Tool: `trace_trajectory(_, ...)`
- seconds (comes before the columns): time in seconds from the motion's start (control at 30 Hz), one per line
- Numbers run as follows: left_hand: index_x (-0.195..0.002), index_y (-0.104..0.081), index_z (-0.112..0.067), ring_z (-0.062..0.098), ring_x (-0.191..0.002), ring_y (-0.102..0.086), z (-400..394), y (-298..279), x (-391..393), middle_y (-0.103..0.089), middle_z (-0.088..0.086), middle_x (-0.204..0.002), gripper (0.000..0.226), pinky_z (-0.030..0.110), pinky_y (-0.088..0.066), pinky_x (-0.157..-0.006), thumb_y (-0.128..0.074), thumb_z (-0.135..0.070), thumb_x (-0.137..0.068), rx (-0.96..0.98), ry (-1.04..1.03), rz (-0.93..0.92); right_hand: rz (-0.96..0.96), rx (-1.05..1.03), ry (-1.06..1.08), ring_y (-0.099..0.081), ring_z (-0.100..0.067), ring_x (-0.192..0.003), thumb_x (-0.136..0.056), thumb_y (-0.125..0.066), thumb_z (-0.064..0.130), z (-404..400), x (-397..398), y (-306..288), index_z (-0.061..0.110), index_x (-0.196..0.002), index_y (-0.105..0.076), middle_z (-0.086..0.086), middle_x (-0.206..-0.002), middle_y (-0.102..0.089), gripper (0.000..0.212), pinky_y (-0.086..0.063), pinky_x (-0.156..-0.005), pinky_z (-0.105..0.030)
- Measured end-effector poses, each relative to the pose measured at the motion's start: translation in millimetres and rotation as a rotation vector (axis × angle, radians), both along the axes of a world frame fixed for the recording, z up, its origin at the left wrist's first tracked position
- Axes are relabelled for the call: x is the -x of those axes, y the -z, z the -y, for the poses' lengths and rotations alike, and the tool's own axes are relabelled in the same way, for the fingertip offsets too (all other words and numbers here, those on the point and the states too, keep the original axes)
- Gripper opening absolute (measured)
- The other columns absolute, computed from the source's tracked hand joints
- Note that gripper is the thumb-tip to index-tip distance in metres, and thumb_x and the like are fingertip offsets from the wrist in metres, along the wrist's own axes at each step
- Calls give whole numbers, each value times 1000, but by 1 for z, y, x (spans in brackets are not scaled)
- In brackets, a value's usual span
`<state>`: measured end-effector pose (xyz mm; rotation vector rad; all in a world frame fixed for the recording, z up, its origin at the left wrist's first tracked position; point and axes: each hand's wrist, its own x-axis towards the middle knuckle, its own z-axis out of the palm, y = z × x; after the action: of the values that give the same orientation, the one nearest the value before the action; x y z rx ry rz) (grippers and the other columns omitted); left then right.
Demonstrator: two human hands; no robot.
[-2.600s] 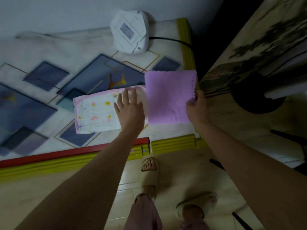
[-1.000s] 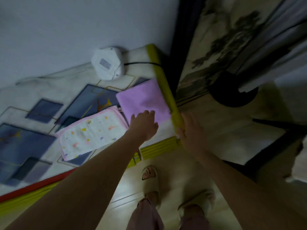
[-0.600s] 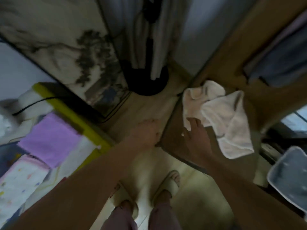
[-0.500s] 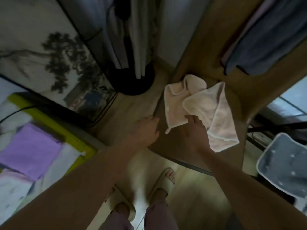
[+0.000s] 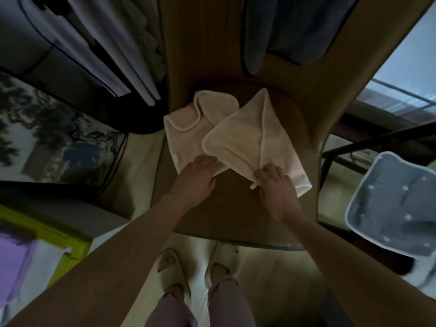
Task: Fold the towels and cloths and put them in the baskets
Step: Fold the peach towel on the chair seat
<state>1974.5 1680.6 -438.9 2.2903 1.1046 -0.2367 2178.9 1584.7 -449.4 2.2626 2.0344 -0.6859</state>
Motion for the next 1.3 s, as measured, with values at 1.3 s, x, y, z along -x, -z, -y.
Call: trace_trajectory(1.3, -100, -65, -18, 12, -87, -54, -100, -263, -35, -63, -4, -91, 15, 29, -42, -74, -51, -22, -96, -177, -89, 388, 252, -174, 25, -59, -29, -100, -92, -43, 4, -84, -48, -270, 14, -113, -61, -8, -105, -66, 30, -41, -85, -36)
